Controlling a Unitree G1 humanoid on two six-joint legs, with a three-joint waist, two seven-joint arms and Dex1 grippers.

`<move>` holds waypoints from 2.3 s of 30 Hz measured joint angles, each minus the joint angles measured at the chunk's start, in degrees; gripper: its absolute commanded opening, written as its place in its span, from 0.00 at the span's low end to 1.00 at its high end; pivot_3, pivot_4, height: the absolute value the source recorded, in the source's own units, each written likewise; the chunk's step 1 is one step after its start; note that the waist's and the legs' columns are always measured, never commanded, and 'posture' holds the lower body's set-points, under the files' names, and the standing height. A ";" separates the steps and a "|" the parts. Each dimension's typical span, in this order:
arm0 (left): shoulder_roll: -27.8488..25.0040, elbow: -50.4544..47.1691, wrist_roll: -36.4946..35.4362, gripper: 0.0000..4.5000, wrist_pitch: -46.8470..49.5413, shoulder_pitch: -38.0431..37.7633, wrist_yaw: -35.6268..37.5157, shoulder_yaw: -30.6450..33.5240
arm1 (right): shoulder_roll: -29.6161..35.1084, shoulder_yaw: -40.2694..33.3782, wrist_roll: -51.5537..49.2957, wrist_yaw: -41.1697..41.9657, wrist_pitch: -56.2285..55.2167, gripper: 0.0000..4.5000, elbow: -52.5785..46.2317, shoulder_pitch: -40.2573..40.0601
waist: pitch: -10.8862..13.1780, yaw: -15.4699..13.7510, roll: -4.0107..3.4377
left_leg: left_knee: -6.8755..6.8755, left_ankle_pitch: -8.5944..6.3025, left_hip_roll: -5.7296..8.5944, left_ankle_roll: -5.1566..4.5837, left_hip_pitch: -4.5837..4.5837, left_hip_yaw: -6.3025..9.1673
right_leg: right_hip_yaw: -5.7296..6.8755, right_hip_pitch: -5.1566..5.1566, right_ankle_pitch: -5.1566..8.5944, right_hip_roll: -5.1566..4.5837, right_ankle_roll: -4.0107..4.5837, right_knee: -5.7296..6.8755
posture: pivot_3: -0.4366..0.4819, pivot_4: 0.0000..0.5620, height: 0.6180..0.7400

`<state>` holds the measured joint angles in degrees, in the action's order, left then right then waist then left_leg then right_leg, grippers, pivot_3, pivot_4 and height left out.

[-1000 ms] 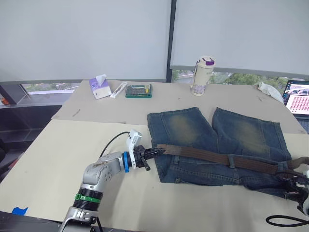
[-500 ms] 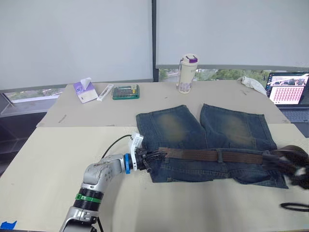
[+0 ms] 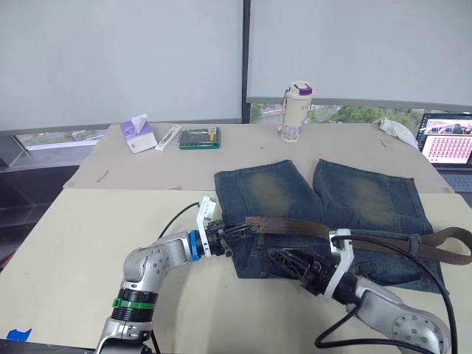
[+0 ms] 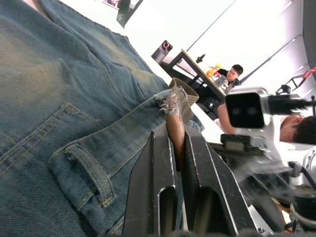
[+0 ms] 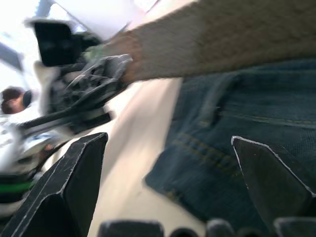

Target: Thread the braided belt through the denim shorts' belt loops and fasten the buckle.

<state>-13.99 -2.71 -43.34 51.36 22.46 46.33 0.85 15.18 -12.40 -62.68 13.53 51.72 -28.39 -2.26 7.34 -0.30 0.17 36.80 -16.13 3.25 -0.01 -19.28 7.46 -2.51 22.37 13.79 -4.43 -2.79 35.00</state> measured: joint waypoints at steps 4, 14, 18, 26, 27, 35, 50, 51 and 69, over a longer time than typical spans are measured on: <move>0.01 -0.48 0.03 0.00 0.03 -0.77 -0.76 -0.16 | -2.93 -0.99 -1.50 1.84 -4.46 0.99 1.79 1.21 | -0.02 0.37 -0.06 | -0.06 0.00 -0.02 0.00 0.00 0.02 | 0.03 0.02 -0.05 0.02 0.09 0.01 | 0.48 0.27 1.00; 0.97 -0.57 0.03 0.00 -0.09 -0.79 -1.35 -0.57 | -1.58 0.81 -1.98 2.56 -4.83 0.34 1.83 1.26 | -0.03 0.99 -0.07 | -0.06 0.00 -0.02 0.00 0.01 0.02 | 0.03 0.02 -0.05 0.03 0.10 0.02 | 0.48 0.27 1.00; 0.97 -0.57 0.14 0.00 -0.14 -0.79 -1.35 -0.75 | -1.61 0.72 -1.68 2.00 -4.97 0.05 1.92 1.28 | -0.03 0.99 -0.07 | -0.06 0.00 -0.02 0.00 0.00 0.02 | 0.03 0.02 -0.05 0.03 0.10 0.02 | 0.48 0.27 1.00; -0.91 -0.39 1.91 0.53 -1.55 -0.82 -0.75 -1.82 | 0.10 0.65 -0.84 -1.25 -4.71 0.00 2.40 1.46 | -0.03 1.01 -0.07 | -0.07 0.00 -0.02 0.00 0.02 0.01 | 0.03 0.02 -0.05 0.04 0.10 0.02 | 0.48 0.27 1.00; -1.68 -0.31 3.12 0.61 -2.87 -0.89 -0.48 -2.28 | 0.26 0.59 -0.56 -2.86 -4.36 0.00 3.11 1.67 | -0.03 1.00 -0.07 | -0.07 0.00 -0.02 0.00 0.01 0.01 | 0.02 0.03 -0.06 0.04 0.10 0.02 | 0.48 0.27 1.00; -8.37 3.07 14.43 0.68 -20.42 -3.98 6.68 -6.33 | 5.87 -2.34 -8.24 -13.53 2.96 0.00 4.75 2.35 | -0.04 0.04 -0.10 | -0.10 0.00 0.04 0.00 -0.02 -0.01 | -0.01 -0.03 -0.09 -0.07 0.19 -0.09 | 0.48 0.27 1.00; -7.28 3.47 20.11 0.68 -29.92 -6.84 8.49 -9.80 | 11.43 -5.39 -19.71 -28.12 6.38 0.00 6.96 6.92 | -0.03 0.18 -0.07 | -0.09 0.00 0.00 -0.03 -0.04 -0.02 | 0.02 -0.03 -0.08 -0.02 0.15 -0.06 | 0.48 0.27 1.00; -7.14 3.47 20.29 0.68 -30.01 -6.83 8.51 -9.84 | 11.88 -5.78 -19.95 -28.61 6.37 0.00 6.96 6.71 | -0.03 0.18 -0.07 | -0.09 0.00 -0.01 -0.03 -0.04 -0.02 | 0.03 -0.03 -0.07 -0.01 0.15 -0.05 | 0.48 0.27 1.00; -5.79 5.07 20.77 0.68 -30.52 -5.73 8.54 -9.35 | 5.72 5.85 -14.94 -28.18 6.23 0.00 10.00 11.22 | -0.04 1.16 -0.09 | -0.11 -0.01 -0.07 -0.04 -0.01 -0.01 | 0.03 0.01 -0.07 0.05 0.16 -0.01 | 0.48 0.27 1.00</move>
<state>-19.78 2.36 -22.57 20.84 16.74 54.87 -8.50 20.90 -6.55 -77.62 -14.64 57.95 -18.40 8.96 7.31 0.86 0.09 36.69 -16.13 3.18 -0.06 -19.29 7.45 -2.48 22.39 13.72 -4.37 -2.64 34.99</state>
